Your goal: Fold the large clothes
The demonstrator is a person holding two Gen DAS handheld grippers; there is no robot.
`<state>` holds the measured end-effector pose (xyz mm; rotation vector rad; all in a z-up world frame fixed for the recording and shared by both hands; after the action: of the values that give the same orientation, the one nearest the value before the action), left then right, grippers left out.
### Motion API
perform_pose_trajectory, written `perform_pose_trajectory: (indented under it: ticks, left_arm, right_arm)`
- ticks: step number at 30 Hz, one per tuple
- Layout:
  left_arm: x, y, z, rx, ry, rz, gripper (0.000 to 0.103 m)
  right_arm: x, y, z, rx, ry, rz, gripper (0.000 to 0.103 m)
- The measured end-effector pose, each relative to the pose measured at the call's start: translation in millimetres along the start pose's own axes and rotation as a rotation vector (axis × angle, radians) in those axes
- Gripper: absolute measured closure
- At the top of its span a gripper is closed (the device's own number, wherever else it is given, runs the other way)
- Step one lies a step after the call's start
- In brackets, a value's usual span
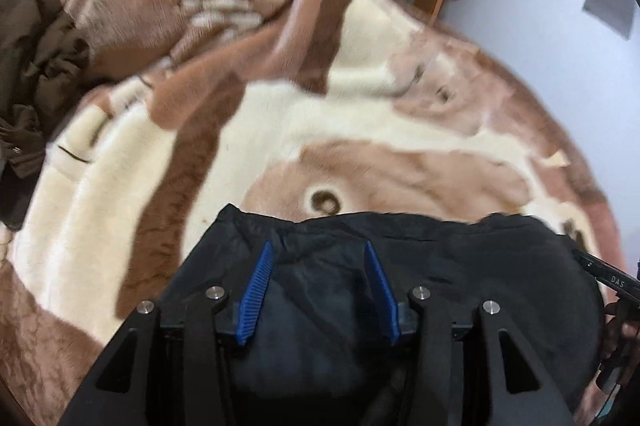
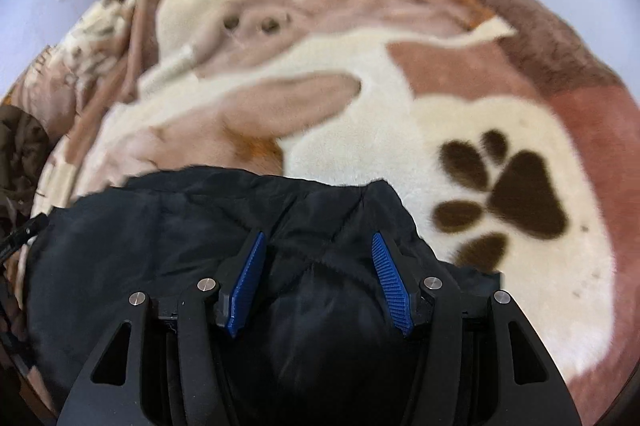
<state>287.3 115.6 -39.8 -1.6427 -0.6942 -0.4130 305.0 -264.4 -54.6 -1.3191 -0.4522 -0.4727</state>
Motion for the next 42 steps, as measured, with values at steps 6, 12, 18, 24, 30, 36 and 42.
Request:
perform_pose_trajectory:
  ticks: [6,12,18,24,30,36,42]
  left_arm:
    - [-41.0,-31.4,-9.0,-0.038,0.01,-0.032,0.053]
    - [-57.4,3.0,-10.0,-0.001,0.033,0.018,0.053]
    - [-56.8,2.5,-12.4,-0.002,0.041,0.026,0.053]
    - [-38.6,-27.5,11.8,0.013,0.046,-0.028,0.057]
    - [-47.1,1.1,50.1,0.022,-0.059,0.023,0.058]
    - [-55.4,13.5,44.6,0.034,-0.055,0.018,0.058]
    - [-50.3,10.4,41.3,0.058,-0.046,0.039,0.059]
  right_arm:
    - [-39.7,-43.3,14.8,0.014,-0.02,-0.086,0.048]
    - [-52.3,-3.1,-6.6,-0.084,-0.024,-0.039,0.048]
    - [-49.0,6.6,-13.4,-0.079,-0.013,-0.02,0.048]
    - [-44.9,-38.8,-9.9,-0.051,0.019,-0.102,0.048]
    - [-54.3,-5.4,-13.5,-0.096,-0.024,-0.056,0.048]
    - [-56.1,7.0,-16.8,-0.106,-0.012,-0.051,0.05]
    - [-48.8,-2.2,-13.4,-0.131,0.0,-0.016,0.05]
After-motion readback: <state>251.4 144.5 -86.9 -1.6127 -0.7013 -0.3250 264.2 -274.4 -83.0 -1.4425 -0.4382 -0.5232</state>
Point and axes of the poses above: each gripper's, at about its wrist camera, not at the fingertips, and y roughly the way its jaws point, z to its left, x to its top, the point moved 1 cm from there along y, roughly the way its jaws point, and after that the axes turned 2 degrees about z, right-handed, at the moved point
